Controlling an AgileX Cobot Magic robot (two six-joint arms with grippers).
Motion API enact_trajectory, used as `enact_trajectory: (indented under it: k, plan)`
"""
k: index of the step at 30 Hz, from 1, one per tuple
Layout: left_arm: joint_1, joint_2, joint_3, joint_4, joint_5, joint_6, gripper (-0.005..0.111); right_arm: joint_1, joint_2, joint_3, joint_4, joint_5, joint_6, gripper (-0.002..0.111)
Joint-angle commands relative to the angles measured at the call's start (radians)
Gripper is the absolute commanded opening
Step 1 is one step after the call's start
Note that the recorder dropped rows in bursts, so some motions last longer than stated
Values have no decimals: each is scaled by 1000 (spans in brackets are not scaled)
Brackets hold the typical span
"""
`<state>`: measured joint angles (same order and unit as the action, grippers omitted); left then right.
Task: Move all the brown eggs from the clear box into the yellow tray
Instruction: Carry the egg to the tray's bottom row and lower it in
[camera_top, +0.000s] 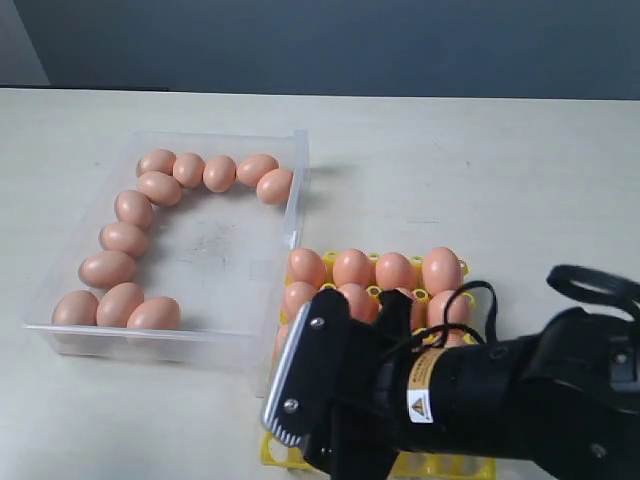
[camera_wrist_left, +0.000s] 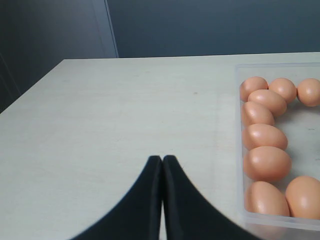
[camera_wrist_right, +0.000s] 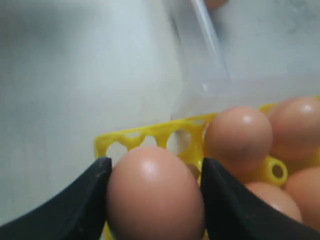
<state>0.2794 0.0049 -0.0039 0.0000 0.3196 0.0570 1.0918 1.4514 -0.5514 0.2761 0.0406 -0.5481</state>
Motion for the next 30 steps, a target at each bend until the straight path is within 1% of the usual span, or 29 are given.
enact_trajectory:
  k: [1,4,8,12,19,20,22,26,30]
  plan:
    - [-5,-5,4,0,-11,0,0,3,-5,-147,-202,284,-89,-1]
    - [-5,-5,4,0,-11,0,0,3,1,-252,-417,494,-56,-1]
    - [-5,-5,4,0,-11,0,0,7,26,-331,-602,710,22,-1]
    - [-5,-5,4,0,-11,0,0,39,45,-341,-686,774,63,-1]
    - [-5,-5,4,0,-11,0,0,174,139,-341,-853,922,89,-1]
    - [-5,-5,4,0,-11,0,0,214,162,-341,-906,924,139,-1]
    - [-5,-5,4,0,-11,0,0,254,190,-341,-981,913,219,-1]
    - [-5,-5,4,0,-11,0,0,266,228,-341,-1018,995,243,-1]
    - [-5,-5,4,0,-11,0,0,266,228,-341,-1058,1038,274,-1]
